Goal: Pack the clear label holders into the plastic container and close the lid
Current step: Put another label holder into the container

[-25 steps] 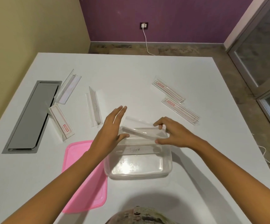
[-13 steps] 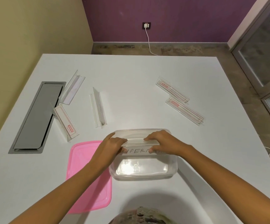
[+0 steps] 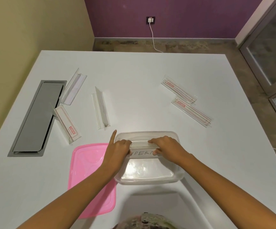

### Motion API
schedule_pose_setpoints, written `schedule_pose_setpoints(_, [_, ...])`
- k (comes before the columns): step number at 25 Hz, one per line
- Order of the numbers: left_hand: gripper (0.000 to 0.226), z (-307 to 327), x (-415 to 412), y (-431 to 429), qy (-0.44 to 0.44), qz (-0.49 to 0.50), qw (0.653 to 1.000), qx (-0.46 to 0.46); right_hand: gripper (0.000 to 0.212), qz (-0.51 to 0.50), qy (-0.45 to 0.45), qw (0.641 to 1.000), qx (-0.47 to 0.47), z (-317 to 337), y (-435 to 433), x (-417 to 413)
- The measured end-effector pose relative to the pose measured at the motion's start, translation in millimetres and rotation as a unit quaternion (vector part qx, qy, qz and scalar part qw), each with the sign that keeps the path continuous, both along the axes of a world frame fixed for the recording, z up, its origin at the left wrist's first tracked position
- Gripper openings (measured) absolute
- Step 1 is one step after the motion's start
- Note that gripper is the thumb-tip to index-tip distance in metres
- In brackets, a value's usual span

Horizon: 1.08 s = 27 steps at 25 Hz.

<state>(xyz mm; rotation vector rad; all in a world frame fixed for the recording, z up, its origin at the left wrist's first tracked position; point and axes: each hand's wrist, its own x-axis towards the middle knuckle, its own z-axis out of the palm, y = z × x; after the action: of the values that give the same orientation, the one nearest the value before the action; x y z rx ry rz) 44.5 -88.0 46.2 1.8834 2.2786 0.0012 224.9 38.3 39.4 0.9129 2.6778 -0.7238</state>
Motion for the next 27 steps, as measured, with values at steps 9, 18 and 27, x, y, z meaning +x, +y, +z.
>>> schedule_pose_setpoints(9, [0.036,1,3,0,-0.061,0.014,0.998,0.031,0.014,-0.243,0.228,0.921,0.204,26,42,8])
schedule_pose_setpoints(18, [0.031,2,11,2,-0.069,-0.025,0.993,0.093,0.039,-0.348,-0.028,0.919,0.182,-11,144,33])
schedule_pose_setpoints(27, [0.029,3,12,2,-0.087,-0.032,0.988,0.124,0.034,-0.388,0.007,0.910,0.148,-15,146,32])
